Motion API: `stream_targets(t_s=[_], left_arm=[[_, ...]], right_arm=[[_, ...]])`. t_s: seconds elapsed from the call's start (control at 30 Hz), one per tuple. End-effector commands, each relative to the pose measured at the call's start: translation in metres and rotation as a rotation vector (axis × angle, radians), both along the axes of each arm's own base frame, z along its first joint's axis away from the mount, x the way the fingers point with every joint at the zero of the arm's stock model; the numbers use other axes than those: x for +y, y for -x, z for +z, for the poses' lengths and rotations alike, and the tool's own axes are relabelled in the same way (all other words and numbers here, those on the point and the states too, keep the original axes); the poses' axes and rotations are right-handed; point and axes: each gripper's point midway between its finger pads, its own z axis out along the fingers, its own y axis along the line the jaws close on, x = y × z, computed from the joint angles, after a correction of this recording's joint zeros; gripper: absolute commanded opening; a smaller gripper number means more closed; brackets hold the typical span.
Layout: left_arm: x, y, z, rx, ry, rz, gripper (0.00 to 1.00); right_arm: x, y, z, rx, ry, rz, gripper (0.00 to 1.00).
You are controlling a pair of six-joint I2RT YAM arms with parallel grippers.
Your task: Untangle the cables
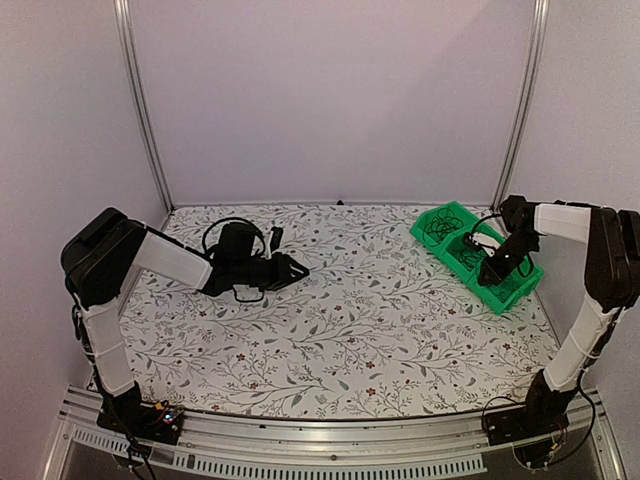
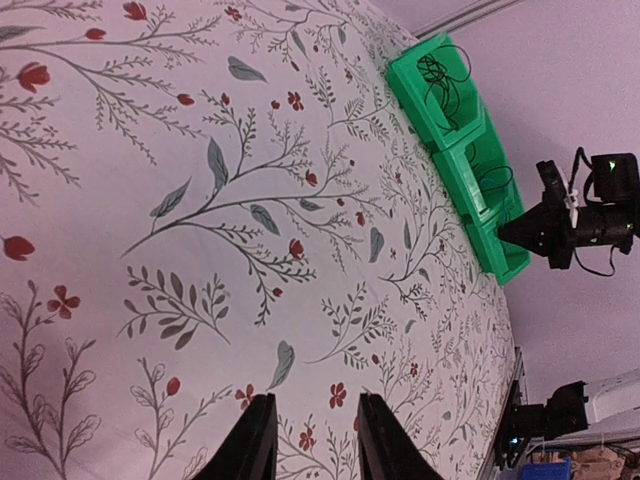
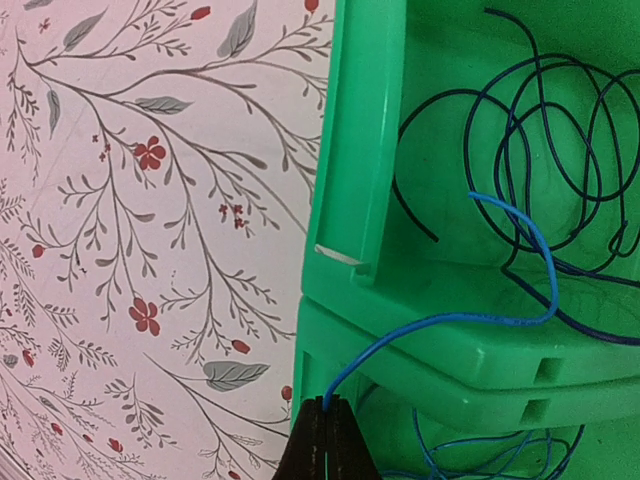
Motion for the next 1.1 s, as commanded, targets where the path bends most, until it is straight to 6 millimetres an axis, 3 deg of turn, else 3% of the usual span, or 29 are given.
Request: stream_targets(t_s=[0.0, 0.23, 0.6, 0.83, 1.07], left_arm=[[0.003, -0.003, -0.005, 0.004, 0.002, 0.002, 0.26], [0.002, -0.003, -0.004, 0.002, 0.005, -0.001, 0.26], [-0.002, -0.005, -0.008, 0.011, 0.02, -0.008, 0.26], [-0.004, -0.005, -0.009, 0.015, 0.025, -0.013, 0.26], [-0.003, -0.003, -0.011, 0.024, 0.025, -0.012, 0.26]], right_arm=[[0.003, -0.006, 0.011, -0.033, -0.003, 0.022, 0.0], [-0.002, -0.006, 0.043, -0.085, 0.033, 0.02, 0.0], [-0.029, 0.011, 0.061, -0.123, 0.126, 0.0, 0.0], [-0.047, 0.026, 0.051, -0.082, 0.138, -0.032, 0.0], [-0.047, 0.03, 0.029, -0.026, 0.127, -0.03, 0.01]])
